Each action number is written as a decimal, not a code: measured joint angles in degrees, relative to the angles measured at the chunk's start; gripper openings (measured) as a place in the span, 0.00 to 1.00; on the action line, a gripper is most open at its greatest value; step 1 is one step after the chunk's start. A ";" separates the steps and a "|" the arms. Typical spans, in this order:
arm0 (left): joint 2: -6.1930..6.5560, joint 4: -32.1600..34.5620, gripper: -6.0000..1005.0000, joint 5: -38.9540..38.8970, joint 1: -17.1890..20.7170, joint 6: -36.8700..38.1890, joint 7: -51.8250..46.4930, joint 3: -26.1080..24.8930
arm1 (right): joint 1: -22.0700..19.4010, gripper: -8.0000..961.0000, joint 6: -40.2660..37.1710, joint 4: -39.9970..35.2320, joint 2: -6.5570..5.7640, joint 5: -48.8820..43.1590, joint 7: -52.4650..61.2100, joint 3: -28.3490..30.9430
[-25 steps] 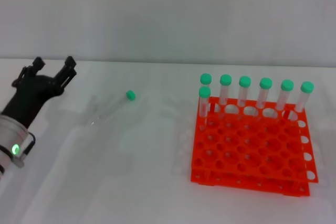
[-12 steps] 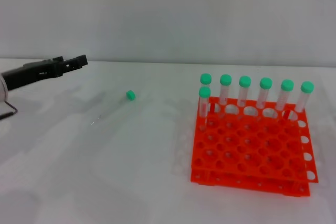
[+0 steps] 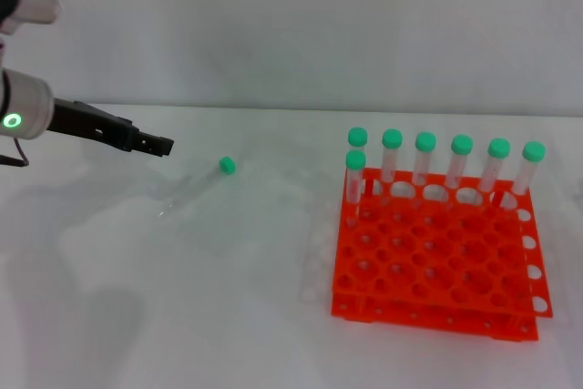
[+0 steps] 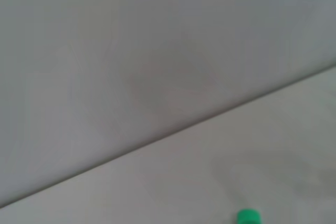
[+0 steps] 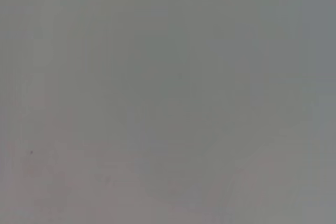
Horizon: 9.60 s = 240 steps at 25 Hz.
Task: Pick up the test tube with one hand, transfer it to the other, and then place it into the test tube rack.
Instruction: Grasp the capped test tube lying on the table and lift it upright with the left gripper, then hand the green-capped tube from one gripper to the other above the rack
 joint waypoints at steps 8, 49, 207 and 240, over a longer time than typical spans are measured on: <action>-3.06 0.71 0.87 10.29 -3.94 -6.21 -2.34 -0.52 | 0.20 0.90 0.00 0.01 0.00 0.11 0.00 0.07; -6.45 7.31 0.46 15.36 -2.48 -15.24 -6.46 -1.05 | 1.40 0.90 0.01 0.00 0.09 -0.38 2.28 -0.37; -12.46 53.85 0.20 -58.75 20.36 -5.64 87.79 -1.75 | 19.00 0.28 -25.19 8.09 -11.50 -54.64 69.45 2.63; -12.34 54.56 0.60 -59.91 26.98 -3.35 87.79 -7.57 | 15.43 0.28 -24.56 8.09 -8.19 -54.76 64.10 10.01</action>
